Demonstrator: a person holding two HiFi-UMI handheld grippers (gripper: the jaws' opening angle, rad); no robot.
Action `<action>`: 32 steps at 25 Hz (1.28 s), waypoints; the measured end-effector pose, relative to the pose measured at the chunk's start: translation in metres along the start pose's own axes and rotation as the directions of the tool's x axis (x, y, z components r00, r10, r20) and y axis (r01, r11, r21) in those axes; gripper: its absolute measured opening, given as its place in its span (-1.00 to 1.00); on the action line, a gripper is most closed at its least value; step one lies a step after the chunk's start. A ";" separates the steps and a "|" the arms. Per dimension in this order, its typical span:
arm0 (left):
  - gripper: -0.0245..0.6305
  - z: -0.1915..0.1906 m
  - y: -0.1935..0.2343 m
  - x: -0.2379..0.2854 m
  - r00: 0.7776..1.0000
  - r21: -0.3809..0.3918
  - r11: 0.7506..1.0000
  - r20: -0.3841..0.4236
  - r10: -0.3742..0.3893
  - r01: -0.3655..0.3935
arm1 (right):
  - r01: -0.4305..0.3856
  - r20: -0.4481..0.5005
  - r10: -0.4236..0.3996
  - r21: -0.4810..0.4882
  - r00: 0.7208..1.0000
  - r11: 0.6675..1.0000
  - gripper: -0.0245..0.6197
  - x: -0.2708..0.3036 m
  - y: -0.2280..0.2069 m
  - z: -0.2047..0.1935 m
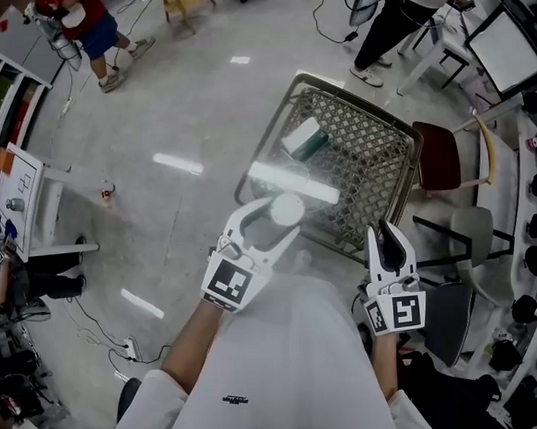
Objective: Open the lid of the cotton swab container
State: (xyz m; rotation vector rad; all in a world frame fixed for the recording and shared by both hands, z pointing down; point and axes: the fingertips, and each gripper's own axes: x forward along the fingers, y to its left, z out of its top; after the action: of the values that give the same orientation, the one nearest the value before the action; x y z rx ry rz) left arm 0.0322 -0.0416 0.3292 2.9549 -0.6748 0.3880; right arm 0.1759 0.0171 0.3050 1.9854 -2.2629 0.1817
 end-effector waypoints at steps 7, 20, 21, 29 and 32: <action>-0.22 -0.002 0.003 -0.006 1.000 -0.024 0.999 0.007 0.024 -0.024 | 0.054 -0.015 -0.054 0.024 0.998 0.998 -0.85 -0.008 -0.005 -0.011; -0.22 -0.004 0.008 -0.010 0.999 -0.053 0.998 0.023 0.040 -0.039 | 0.031 -0.006 -0.031 -0.006 1.000 1.000 -0.87 -0.001 0.010 -0.006; -0.22 -0.003 0.008 -0.010 0.999 -0.053 0.998 0.023 0.040 -0.039 | 0.030 -0.008 -0.030 -0.008 1.000 1.000 -0.88 0.000 0.011 -0.006; -0.22 -0.004 0.002 -0.009 0.999 -0.040 0.999 0.026 0.034 -0.033 | 0.034 -0.004 -0.034 -0.013 0.999 0.999 -0.90 -0.005 0.009 -0.007; -0.22 -0.003 0.001 -0.010 0.999 -0.041 0.999 0.027 0.031 -0.030 | 0.035 -0.005 -0.035 -0.014 0.999 0.999 -0.90 -0.005 0.008 -0.006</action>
State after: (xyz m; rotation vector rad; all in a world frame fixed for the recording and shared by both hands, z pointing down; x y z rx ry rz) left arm 0.0223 -0.0383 0.3292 2.9195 -0.7234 0.3324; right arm 0.1684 0.0245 0.3101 2.0138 -2.2180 0.1676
